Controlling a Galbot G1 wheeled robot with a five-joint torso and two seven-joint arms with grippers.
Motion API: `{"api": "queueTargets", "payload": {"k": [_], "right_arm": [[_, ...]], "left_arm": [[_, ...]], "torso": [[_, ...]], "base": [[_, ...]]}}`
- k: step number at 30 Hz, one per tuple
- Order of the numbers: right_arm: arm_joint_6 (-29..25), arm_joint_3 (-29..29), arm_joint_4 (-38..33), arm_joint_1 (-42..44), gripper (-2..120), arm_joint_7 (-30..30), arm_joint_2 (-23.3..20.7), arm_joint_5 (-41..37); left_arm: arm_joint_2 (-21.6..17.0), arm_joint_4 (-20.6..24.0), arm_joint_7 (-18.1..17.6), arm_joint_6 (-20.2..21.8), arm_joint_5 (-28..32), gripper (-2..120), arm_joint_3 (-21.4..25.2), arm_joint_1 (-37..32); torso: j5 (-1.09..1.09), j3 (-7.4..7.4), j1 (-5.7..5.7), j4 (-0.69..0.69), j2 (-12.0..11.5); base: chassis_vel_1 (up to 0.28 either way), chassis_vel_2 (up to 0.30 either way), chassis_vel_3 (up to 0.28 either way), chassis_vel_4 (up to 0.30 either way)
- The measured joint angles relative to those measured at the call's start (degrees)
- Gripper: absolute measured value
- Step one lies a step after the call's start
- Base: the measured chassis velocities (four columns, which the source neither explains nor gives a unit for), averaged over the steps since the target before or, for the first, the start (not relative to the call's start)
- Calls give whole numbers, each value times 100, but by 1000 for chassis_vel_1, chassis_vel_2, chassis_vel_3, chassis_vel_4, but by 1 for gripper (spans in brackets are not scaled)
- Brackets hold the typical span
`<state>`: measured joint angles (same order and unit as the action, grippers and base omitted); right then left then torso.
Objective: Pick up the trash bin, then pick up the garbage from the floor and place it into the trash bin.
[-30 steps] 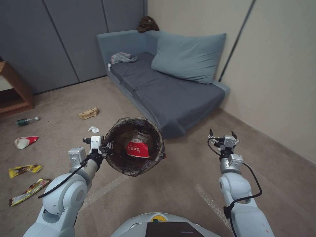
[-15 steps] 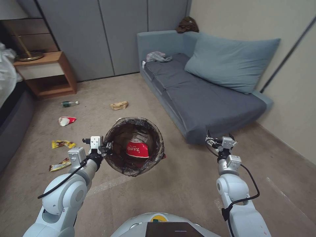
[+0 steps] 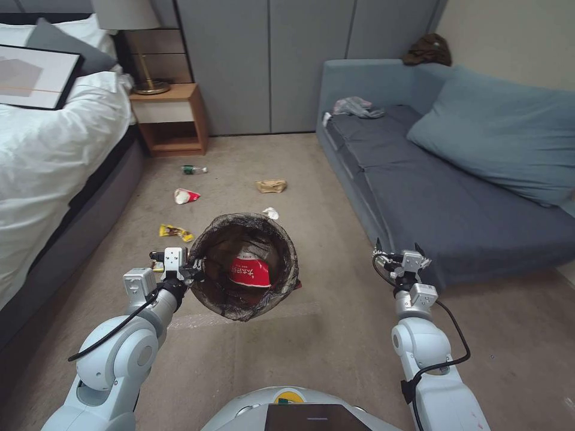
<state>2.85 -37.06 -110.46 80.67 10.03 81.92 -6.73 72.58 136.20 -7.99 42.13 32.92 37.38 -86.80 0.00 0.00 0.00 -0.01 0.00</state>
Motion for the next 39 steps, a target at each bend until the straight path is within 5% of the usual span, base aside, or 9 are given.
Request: {"api": "queueTargets", "payload": {"k": [21, 39], "right_arm": [[-423, 51, 126, 37, 100, 144, 33, 57], [-709, 83, 200, 62, 100, -85, 39, -20]], "left_arm": [[-10, -67, 110, 0, -196, 0, 2, -19], [-9, 12, 184, 0, -305, 0, -40, -102]], "torso": [[1, 0, 0, 4, 0], [0, -1, 0, 2, 0]], "base": [[110, 120, 117, 112], [-8, 14, 17, -6]]}}
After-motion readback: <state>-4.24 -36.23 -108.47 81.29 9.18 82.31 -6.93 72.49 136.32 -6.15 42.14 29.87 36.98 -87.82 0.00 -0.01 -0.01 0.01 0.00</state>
